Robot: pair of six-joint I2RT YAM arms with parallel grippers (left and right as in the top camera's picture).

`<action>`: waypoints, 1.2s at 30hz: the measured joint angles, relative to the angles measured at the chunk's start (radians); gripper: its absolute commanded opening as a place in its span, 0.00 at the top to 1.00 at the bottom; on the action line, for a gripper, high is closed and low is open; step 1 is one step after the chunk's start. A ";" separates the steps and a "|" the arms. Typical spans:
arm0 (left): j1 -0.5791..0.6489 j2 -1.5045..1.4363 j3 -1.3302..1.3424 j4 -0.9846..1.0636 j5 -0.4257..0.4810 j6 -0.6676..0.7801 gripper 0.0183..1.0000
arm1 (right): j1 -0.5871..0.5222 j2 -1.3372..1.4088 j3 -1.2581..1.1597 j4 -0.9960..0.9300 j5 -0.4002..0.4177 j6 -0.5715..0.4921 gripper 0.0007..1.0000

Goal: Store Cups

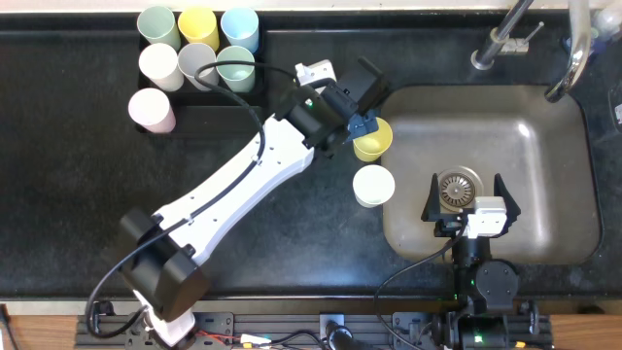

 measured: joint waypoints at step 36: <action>0.040 0.148 0.000 0.037 0.196 -0.026 0.98 | 0.000 0.000 0.000 0.000 0.000 0.000 0.00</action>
